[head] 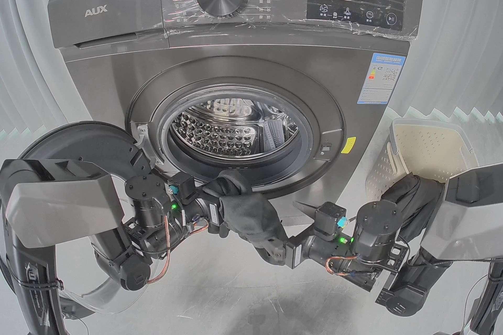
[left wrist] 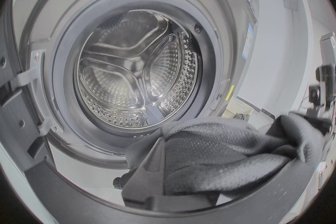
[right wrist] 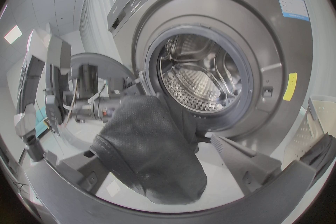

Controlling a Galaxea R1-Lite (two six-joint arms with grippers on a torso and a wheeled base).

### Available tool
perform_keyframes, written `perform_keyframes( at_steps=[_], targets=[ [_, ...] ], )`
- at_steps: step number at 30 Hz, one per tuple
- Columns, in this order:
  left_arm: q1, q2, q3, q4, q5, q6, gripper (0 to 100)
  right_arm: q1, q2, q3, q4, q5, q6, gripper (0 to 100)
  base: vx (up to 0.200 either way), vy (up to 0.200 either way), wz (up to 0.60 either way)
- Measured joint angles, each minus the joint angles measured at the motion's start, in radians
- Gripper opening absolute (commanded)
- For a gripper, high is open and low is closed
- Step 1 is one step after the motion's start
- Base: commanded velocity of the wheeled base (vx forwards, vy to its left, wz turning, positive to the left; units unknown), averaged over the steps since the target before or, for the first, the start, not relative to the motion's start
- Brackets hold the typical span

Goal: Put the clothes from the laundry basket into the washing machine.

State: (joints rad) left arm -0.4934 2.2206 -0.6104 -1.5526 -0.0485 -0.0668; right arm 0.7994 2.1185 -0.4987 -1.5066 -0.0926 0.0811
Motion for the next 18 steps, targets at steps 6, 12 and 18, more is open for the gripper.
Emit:
perform_keyframes(
  at_steps=[6,12,18],
  targets=[
    [-0.008,-0.097,0.056,0.0,-0.008,0.002,0,0.005,0.002,0.157,-0.016,0.006,0.001,100,0.0,0.0,0.0],
    [-0.007,-0.211,0.153,0.0,-0.017,-0.017,0,0.005,0.006,0.283,-0.032,0.009,0.012,100,0.0,0.0,0.0],
    [-0.014,-0.314,0.243,0.0,-0.022,-0.074,0,-0.007,0.007,0.351,-0.035,-0.006,0.029,100,0.0,0.0,0.0]
  ],
)
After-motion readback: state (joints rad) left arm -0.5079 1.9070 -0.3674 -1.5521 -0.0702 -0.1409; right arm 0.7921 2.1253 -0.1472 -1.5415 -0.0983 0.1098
